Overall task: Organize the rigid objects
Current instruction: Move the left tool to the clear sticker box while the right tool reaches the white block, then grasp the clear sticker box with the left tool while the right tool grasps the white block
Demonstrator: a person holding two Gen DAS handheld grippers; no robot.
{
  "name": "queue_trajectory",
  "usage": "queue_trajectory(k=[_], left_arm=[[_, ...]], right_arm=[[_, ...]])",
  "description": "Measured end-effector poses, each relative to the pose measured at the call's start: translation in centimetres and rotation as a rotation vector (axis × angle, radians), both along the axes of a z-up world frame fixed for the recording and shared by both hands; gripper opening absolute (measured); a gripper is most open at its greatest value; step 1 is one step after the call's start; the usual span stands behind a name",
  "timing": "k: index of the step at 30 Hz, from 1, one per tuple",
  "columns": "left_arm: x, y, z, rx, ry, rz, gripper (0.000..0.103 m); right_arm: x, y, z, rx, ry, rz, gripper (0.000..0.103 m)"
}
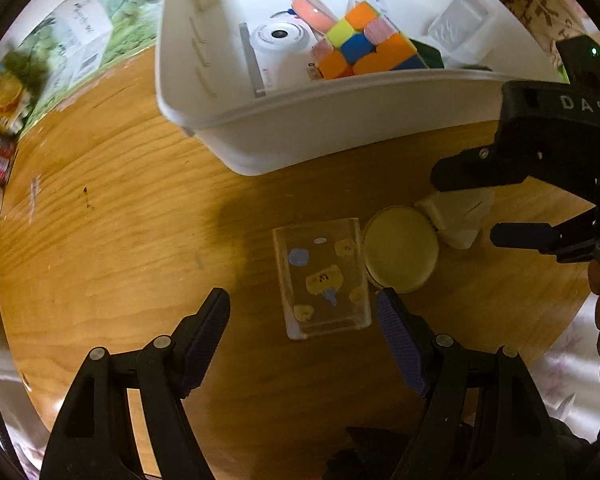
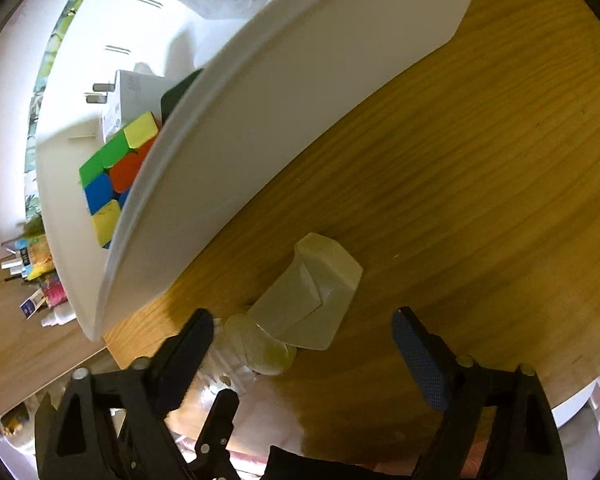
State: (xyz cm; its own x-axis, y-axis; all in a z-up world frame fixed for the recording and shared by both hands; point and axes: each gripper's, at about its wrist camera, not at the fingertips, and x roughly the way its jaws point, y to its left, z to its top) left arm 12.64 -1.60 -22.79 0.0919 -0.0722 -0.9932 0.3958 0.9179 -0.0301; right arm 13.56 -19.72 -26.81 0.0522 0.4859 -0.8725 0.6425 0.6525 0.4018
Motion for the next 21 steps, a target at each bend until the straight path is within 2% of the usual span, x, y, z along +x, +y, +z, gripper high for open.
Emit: queue_trajectory(k=[7, 17, 21], left_arm=[[0.0, -1.1, -1.0, -0.026, 0.044, -0.084, 0.078], [0.4, -1.7, -2.6, -0.065, 0.120, -0.089, 0.075], [0.9, -1.4, -2.4, -0.076, 0.125, -0.091, 0.073]], right_arm=[[0.3, 0.3, -0.4, -0.060, 0.039, -0.015, 0.080], [1.1, 0.5, 0.3, -0.169, 0.061, 0.024, 0.068], [1.3, 1.5, 0.9, -0.173, 0.046, 0.025, 0.061]])
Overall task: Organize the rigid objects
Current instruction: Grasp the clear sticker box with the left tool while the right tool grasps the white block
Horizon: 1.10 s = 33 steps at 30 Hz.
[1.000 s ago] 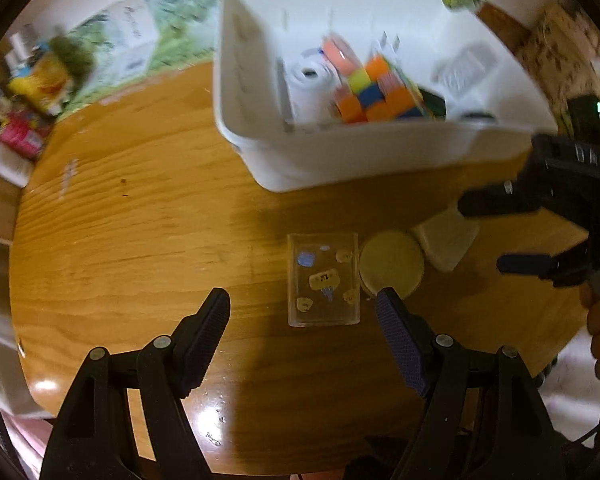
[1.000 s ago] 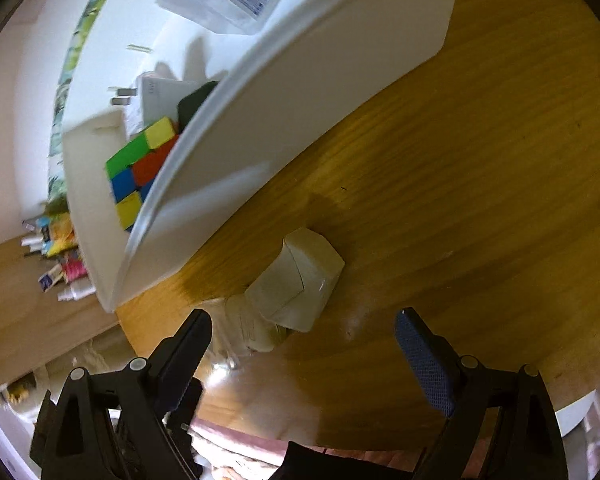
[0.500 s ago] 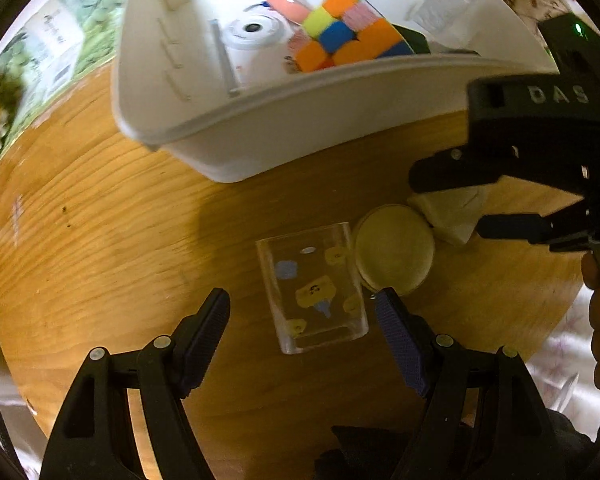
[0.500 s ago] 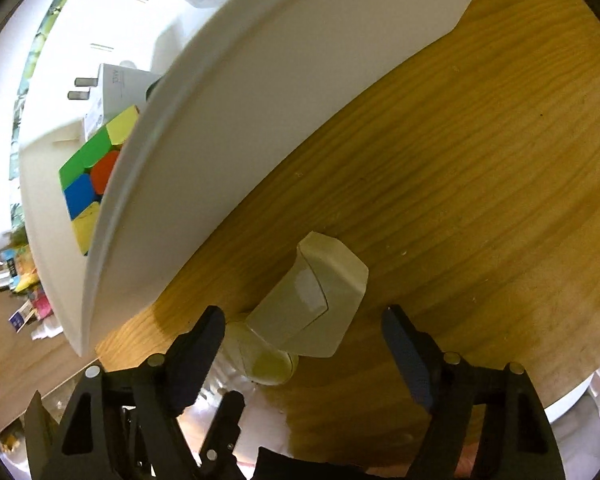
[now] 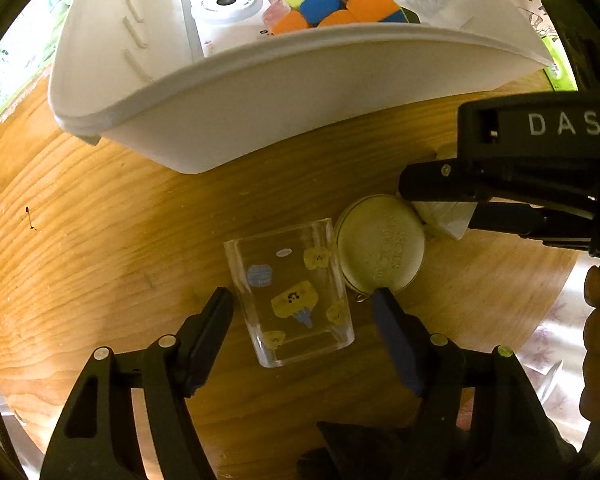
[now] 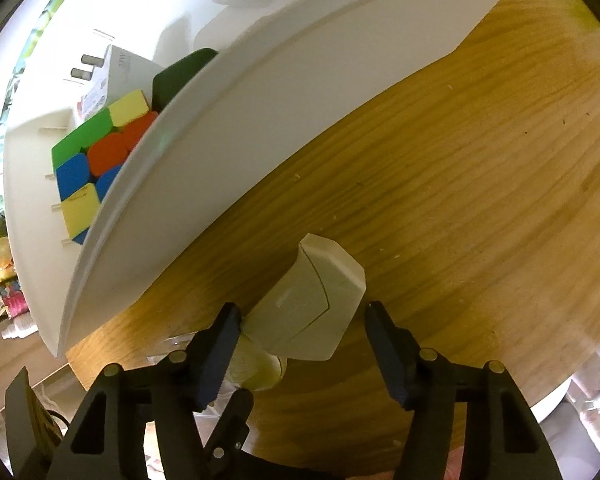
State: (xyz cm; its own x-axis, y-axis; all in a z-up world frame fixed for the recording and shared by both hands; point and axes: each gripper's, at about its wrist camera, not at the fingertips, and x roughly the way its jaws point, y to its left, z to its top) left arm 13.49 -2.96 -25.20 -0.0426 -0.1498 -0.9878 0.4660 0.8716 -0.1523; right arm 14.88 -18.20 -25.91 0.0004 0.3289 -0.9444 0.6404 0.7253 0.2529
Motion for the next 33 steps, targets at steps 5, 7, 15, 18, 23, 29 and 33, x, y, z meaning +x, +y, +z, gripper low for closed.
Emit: queue_trajectory(k=[5, 7, 15, 18, 23, 29, 33], left_arm=[[0.4, 0.4, 0.2, -0.011, -0.002, 0.002, 0.064], [-0.4, 1.0, 0.5, -0.011, -0.005, 0.011, 0.058], [0.0, 2.8, 0.9, -0.019, 0.010, 0.031, 0.057], [0.3, 3.6, 1.3, -0.027, 0.022, 0.046, 0.057], [1.4, 3.8, 1.2, -0.035, 0.050, 0.094, 0.057], [1.8, 5.1, 1.5, -0.050, 0.054, 0.147, 0.057], [2.1, 6.5, 1.9, -0.057, 0.054, 0.202, 0.057]], right_arm=[[0.0, 0.0, 0.4, -0.002, -0.024, 0.003, 0.056], [-0.1, 0.0, 0.5, -0.005, -0.035, 0.001, 0.056], [-2.1, 0.8, 0.2, -0.002, -0.056, 0.004, 0.056], [-3.1, -0.1, 0.3, 0.009, -0.064, 0.002, 0.056], [-4.4, -0.1, 0.1, 0.023, -0.060, 0.003, 0.056], [-5.5, 0.1, 0.8, 0.015, -0.066, 0.031, 0.056], [-4.9, 0.3, 1.2, 0.007, -0.081, 0.061, 0.056]])
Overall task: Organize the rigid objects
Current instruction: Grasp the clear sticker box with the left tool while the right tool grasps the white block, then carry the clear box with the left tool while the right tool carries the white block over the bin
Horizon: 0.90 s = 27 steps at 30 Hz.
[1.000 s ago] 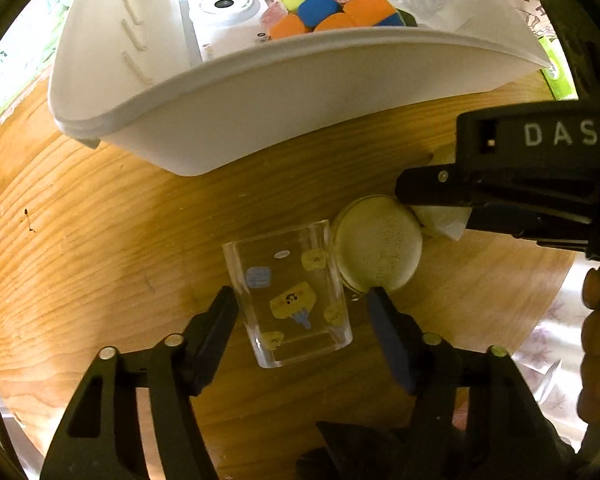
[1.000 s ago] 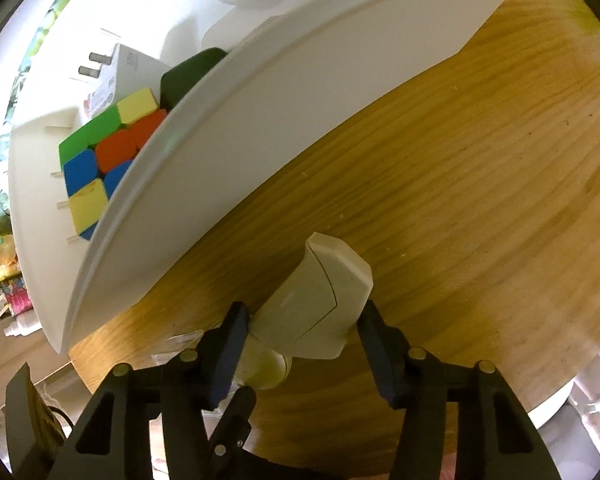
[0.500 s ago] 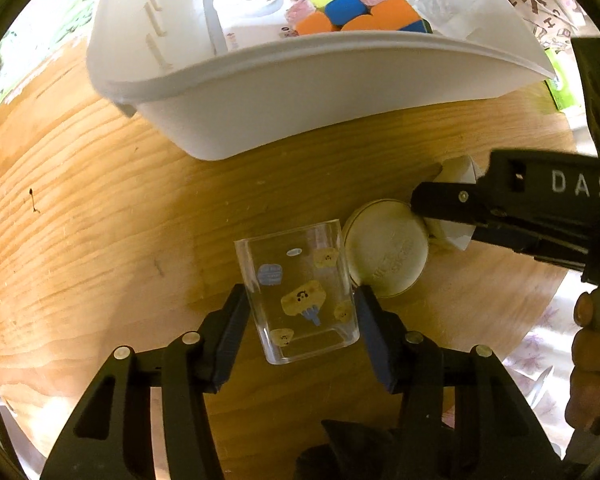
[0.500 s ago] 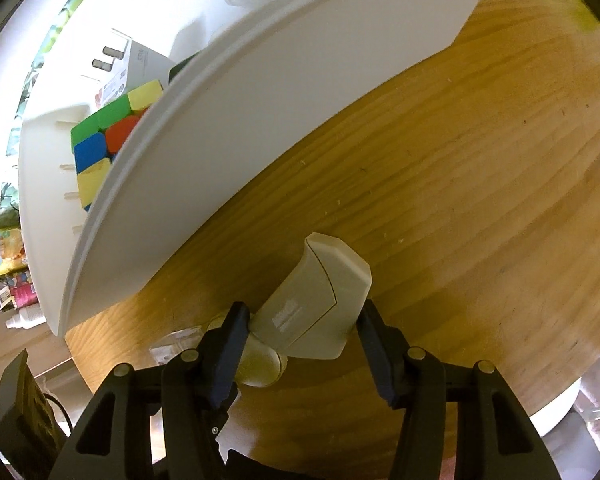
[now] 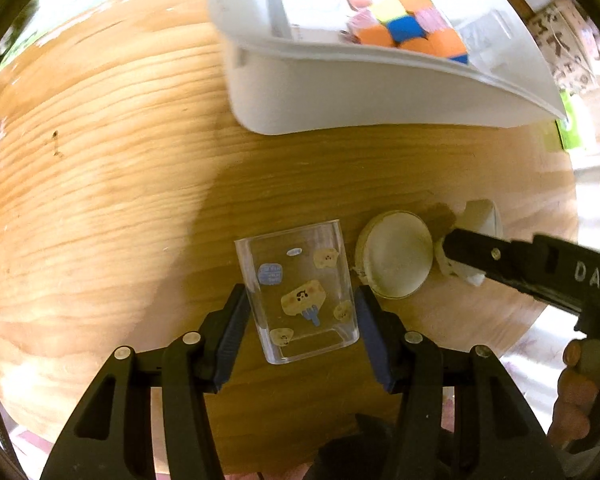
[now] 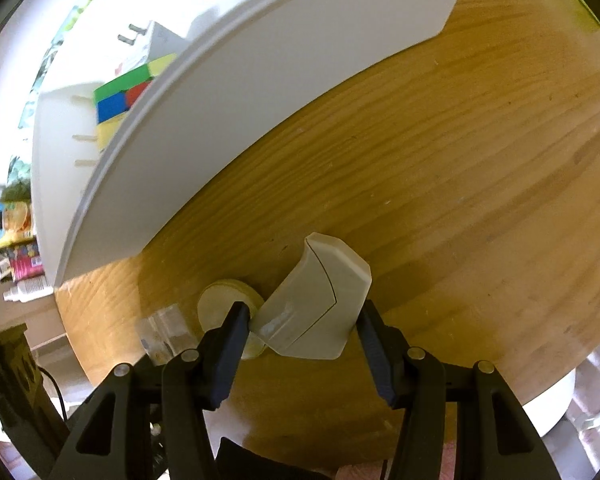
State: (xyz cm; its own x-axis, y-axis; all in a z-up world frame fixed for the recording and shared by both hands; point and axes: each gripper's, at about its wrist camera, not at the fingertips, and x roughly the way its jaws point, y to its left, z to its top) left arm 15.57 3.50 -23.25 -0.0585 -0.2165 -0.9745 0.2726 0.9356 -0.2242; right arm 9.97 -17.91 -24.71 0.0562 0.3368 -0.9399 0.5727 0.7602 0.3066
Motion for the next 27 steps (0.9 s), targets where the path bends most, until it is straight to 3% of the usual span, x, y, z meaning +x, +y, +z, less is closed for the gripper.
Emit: queue_trajectory(k=[3, 17, 27], left_arm=[[0.3, 1.3, 0.5, 0.007, -0.003, 0.044, 0.057], [1.1, 7.0, 3.7, 0.035, -0.088, 0.284, 0.057], [0.6, 7.2, 7.2, 0.070, -0.196, 0.407, 0.057]], right_arm=[[-1.6, 0.4, 0.9, -0.006, -0.017, 0.035, 0.055], [-0.4, 2.8, 5.1, -0.084, -0.127, 0.248, 0.054], [-0.5, 2.7, 8.3, -0.137, -0.241, 0.385, 0.054]])
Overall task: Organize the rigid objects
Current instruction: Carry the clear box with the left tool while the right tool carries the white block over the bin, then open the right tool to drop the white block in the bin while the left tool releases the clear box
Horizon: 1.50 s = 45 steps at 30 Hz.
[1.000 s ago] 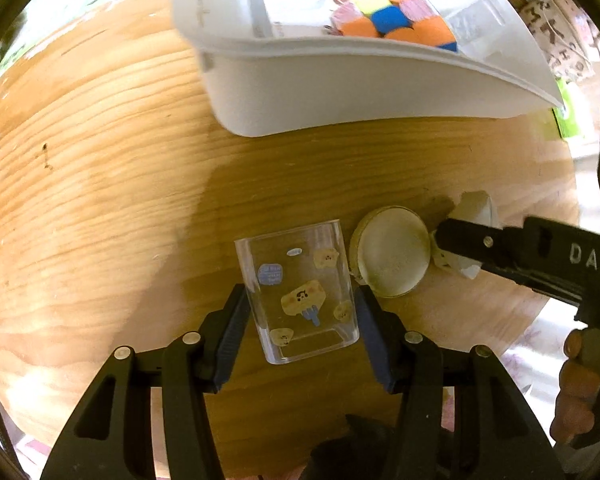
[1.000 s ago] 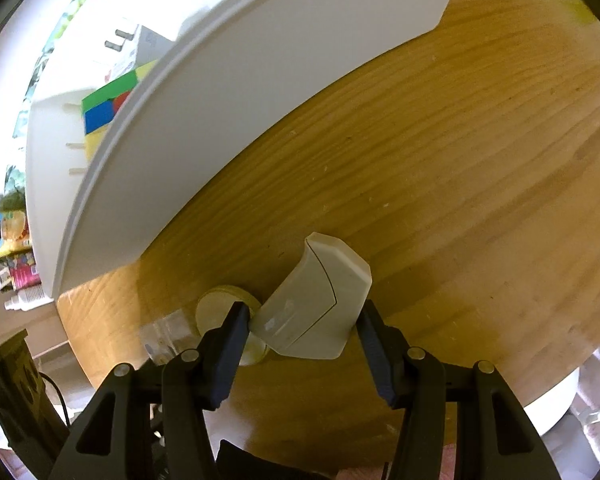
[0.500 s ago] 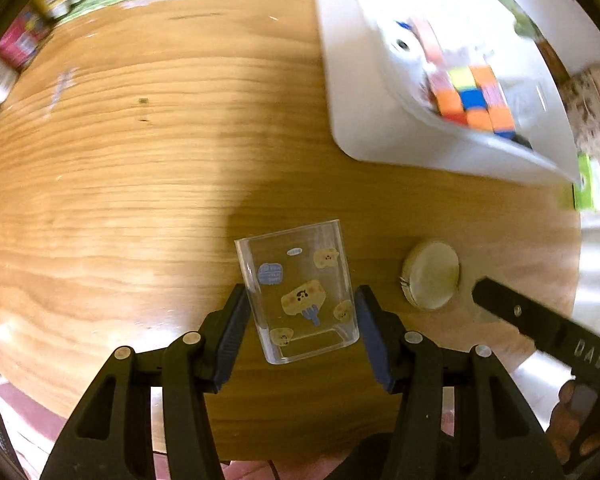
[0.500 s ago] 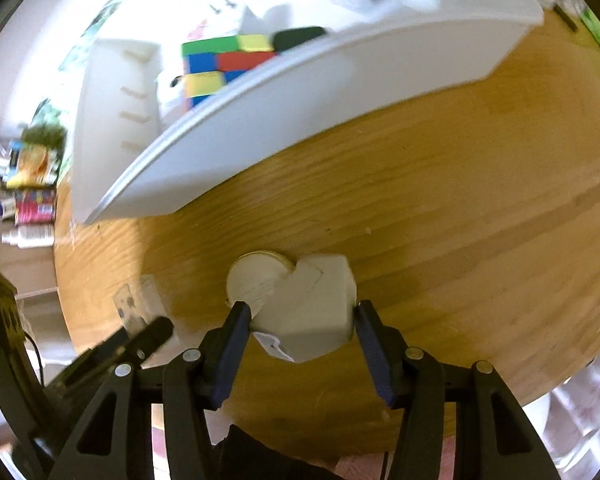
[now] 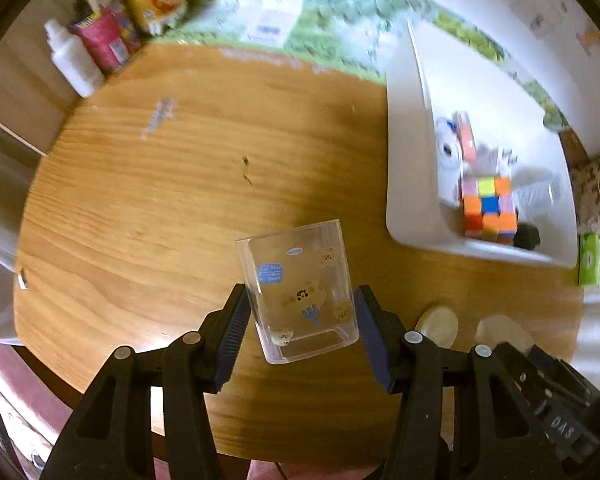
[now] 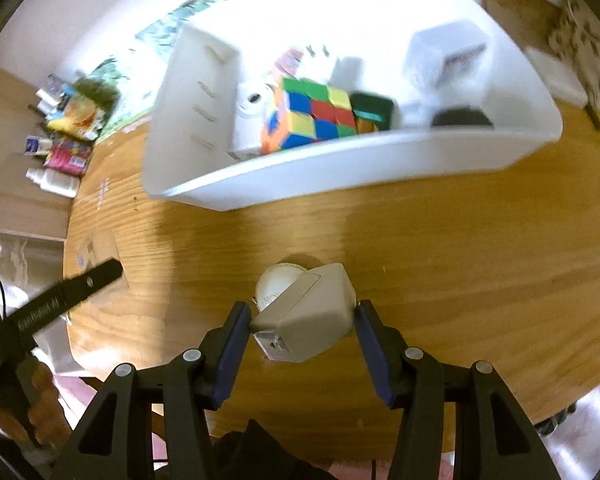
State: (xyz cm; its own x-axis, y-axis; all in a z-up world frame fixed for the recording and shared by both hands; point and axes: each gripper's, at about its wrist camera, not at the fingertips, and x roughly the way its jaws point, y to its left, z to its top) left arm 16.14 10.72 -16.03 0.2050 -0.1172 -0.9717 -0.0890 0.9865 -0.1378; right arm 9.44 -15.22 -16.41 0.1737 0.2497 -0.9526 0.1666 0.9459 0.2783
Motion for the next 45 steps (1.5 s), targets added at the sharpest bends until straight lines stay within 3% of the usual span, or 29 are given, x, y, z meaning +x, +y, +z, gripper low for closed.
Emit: queue_trajectory(k=[8, 23, 25, 26, 27, 33, 45], left_arm=[[-0.1, 0.0, 3.6, 0.025, -0.127, 0.042, 0.057], [-0.1, -4.6, 7.7, -0.079, -0.410, -0.032, 0.057], [-0.2, -5.6, 8.0, -0.090, -0.453, -0.050, 0.057], [-0.2, -6.0, 8.0, -0.095, -0.468, -0.058, 0.057], [-0.2, -6.4, 8.0, -0.099, -0.482, -0.064, 0.057], [0.4, -9.0, 8.0, -0.123, -0.540, -0.096, 0.057], [3.0, -13.5, 6.4, -0.103, -0.531, -0.129, 0.058]], right_arm=[[-0.2, 0.6, 2.6, -0.015, -0.161, 0.091, 0.054], [-0.8, -1.8, 7.7, -0.072, -0.516, 0.165, 0.053], [-0.7, -2.5, 7.9, -0.083, -0.545, 0.163, 0.048], [-0.7, -2.8, 8.0, -0.086, -0.558, 0.163, 0.035], [-0.5, -3.3, 8.0, -0.094, -0.570, 0.160, 0.031], [0.7, -5.5, 7.3, -0.107, -0.582, 0.146, 0.029], [3.7, -8.0, 5.0, -0.106, -0.538, 0.185, 0.028]])
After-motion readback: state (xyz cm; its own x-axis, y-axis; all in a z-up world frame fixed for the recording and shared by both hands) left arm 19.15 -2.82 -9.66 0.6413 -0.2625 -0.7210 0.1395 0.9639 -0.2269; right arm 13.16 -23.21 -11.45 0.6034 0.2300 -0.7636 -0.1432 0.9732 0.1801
